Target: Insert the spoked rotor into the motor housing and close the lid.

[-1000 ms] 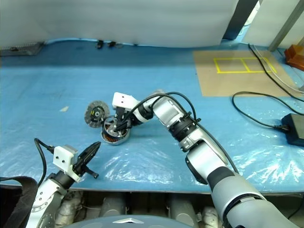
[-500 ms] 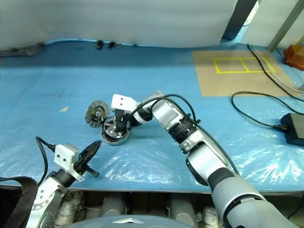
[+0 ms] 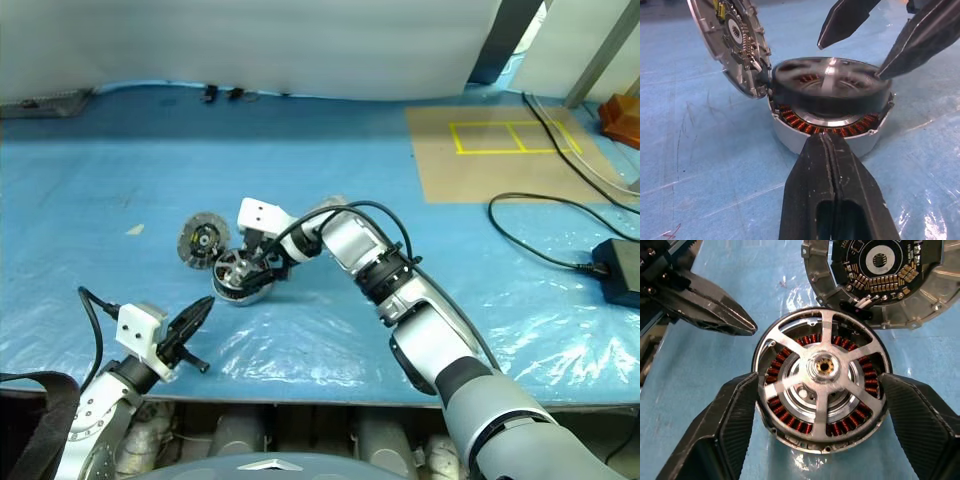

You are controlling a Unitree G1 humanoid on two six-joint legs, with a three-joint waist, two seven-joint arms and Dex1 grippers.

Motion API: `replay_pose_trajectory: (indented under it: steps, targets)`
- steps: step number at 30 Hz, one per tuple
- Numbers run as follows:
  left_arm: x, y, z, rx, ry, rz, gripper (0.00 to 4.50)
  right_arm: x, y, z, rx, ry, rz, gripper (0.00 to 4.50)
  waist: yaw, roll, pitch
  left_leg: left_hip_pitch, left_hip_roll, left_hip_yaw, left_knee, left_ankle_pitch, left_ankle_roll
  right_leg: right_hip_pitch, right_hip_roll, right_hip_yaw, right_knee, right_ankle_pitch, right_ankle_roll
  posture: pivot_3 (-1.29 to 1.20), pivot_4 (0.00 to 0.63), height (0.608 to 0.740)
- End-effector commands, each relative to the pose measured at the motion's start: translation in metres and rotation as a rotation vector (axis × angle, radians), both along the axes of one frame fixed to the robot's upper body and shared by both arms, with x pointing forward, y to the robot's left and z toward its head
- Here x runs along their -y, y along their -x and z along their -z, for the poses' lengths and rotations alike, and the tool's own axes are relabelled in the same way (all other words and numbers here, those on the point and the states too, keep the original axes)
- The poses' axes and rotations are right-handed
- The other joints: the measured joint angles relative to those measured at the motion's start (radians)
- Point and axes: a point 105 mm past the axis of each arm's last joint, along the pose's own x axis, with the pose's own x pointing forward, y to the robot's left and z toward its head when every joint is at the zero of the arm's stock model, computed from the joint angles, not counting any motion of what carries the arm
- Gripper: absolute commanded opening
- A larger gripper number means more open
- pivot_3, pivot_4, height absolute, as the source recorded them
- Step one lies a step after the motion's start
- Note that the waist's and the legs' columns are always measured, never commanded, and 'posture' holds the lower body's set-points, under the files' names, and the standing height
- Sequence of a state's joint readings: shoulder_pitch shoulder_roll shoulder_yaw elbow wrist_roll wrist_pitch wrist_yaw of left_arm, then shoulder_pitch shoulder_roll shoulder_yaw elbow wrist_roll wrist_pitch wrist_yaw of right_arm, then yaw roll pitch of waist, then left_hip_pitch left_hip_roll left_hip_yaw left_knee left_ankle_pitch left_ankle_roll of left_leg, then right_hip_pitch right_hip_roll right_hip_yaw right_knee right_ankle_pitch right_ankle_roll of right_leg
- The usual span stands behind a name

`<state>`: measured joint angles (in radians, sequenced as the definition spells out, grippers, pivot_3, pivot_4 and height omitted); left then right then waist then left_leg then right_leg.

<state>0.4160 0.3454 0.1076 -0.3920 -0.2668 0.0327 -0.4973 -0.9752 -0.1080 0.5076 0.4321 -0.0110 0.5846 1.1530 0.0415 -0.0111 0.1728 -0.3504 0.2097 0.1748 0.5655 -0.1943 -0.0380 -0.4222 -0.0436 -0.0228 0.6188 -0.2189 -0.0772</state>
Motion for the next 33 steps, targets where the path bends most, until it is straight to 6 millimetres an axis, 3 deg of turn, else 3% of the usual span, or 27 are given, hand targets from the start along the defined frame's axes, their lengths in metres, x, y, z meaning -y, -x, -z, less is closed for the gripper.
replay_pose_trajectory:
  steps: [1, 10, 17, 21, 24, 26, 30, 33]
  targets:
    - [-0.003, -0.001, -0.006, 0.02, -0.011, 0.003, 0.0, -0.008, 0.003, -0.018, 0.009, -0.077, -0.015, 3.21, 0.0, 0.0, 0.0, 0.0, 0.0, 0.0, 0.0, 0.0, 0.0, 0.0, 0.0, 0.0, 0.0, 0.0, 0.0, 0.0, 0.15, 0.74]
    - [-0.003, -0.002, -0.006, 0.015, -0.019, 0.014, 0.0, -0.017, 0.006, -0.024, 0.003, -0.149, -0.002, 0.01, 0.0, 0.0, 0.0, 0.0, 0.0, 0.0, 0.0, 0.0, 0.0, 0.0, 0.0, 0.0, 0.0, 0.0, 0.0, 0.0, 0.15, 0.74]
    - [-0.002, -0.004, -0.008, 0.019, -0.02, 0.02, 0.0, -0.026, 0.001, -0.012, 0.012, -0.19, 0.057, 0.01, 0.0, 0.0, 0.0, 0.0, 0.0, 0.0, 0.0, 0.0, 0.0, 0.0, 0.0, 0.0, 0.0, 0.0, 0.0, 0.0, 0.15, 0.74]
    - [-0.002, -0.004, -0.007, 0.018, -0.02, 0.021, 0.0, -0.03, 0.006, 0.021, -0.003, -0.111, 0.053, 0.01, 0.0, 0.0, 0.0, 0.0, 0.0, 0.0, 0.0, 0.0, 0.0, 0.0, 0.0, 0.0, 0.0, 0.0, 0.0, 0.0, 0.15, 0.74]
    - [-0.002, -0.005, -0.007, 0.02, -0.021, 0.022, 0.0, -0.02, 0.006, 0.054, 0.103, 0.021, 0.004, 0.01, -0.002, 0.001, -0.001, 0.0, 0.0, 0.0, 0.0, 0.0, 0.0, 0.0, 0.0, 0.0, 0.0, 0.0, 0.0, 0.0, 0.15, 0.74]
    - [-0.002, -0.006, -0.008, 0.023, -0.023, 0.021, 0.0, -0.018, 0.009, 0.062, 0.092, 0.025, -0.008, 0.01, -0.003, 0.002, -0.002, 0.003, 0.0, 0.0, -0.001, 0.0, 0.0, 0.002, 0.0, 0.0, 0.0, 0.0, 0.0, 0.0, 0.15, 0.74]
    - [-0.004, -0.006, -0.011, 0.038, -0.014, -0.001, 0.0, -0.022, 0.012, 0.052, 0.056, -0.059, -0.009, 0.01, -0.003, 0.003, -0.002, 0.005, -0.001, 0.0, 0.0, 0.0, 0.0, 0.004, -0.001, 0.0, 0.0, 0.0, 0.001, 0.0, 0.15, 0.74]
    - [-0.007, -0.006, -0.012, 0.041, -0.013, -0.01, 0.0, -0.031, 0.009, 0.017, -0.035, -0.243, 0.024, 0.01, -0.002, 0.003, -0.002, 0.005, -0.001, 0.0, 0.0, 0.0, 0.0, 0.004, -0.001, 0.0, 0.0, -0.001, 0.002, 0.0, 0.15, 0.74]
